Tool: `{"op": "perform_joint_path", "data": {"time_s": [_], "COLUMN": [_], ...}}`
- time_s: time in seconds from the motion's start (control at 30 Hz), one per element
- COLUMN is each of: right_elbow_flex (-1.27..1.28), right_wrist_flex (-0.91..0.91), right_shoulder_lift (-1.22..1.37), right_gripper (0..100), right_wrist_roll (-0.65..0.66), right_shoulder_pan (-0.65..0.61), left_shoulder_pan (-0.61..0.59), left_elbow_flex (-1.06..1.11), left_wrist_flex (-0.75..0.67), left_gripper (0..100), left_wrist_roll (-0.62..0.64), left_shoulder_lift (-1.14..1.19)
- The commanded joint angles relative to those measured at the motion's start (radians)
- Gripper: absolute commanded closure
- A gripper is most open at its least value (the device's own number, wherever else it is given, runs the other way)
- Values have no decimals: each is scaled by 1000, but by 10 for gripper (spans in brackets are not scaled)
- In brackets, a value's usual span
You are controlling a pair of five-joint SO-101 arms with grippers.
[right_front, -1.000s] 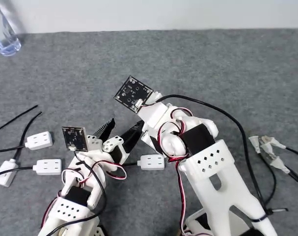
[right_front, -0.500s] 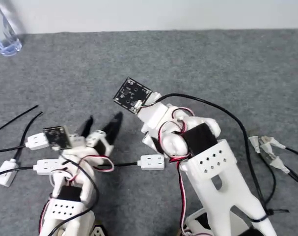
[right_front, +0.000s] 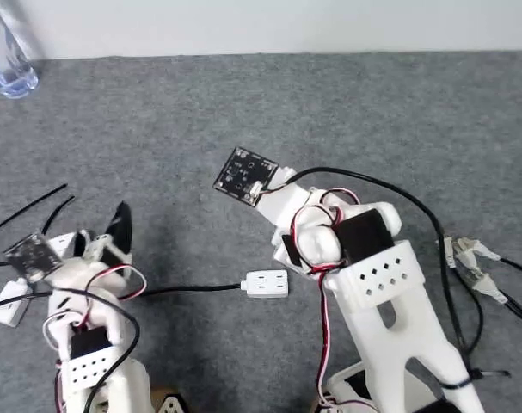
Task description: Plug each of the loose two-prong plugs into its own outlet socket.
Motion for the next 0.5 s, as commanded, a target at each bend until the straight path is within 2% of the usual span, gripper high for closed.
{"op": "perform_joint_path", "data": {"time_s": [0.0,0.17,0.3,0.47], "right_elbow_flex": [-75,-270,-514,-500], "right_wrist_flex": [24,142,289,286], "right_shoulder_lift": [93,331,486,539], "right_gripper": [991,991,991,991], "right_wrist_roll": [35,94,160,298], "right_shoulder_pan": [13,54,97,62], "left_shoulder_pan": [-40,-40,-40,-40], "left_elbow_flex": [-10,-10,-10,-10], "left_wrist_flex": [40,110,138,137], "left_gripper": [677,677,677,677], "left_wrist_roll": [-6,-144,-176,-175], "left_shoulder_lift": [-3,-3,-3,-3]}}
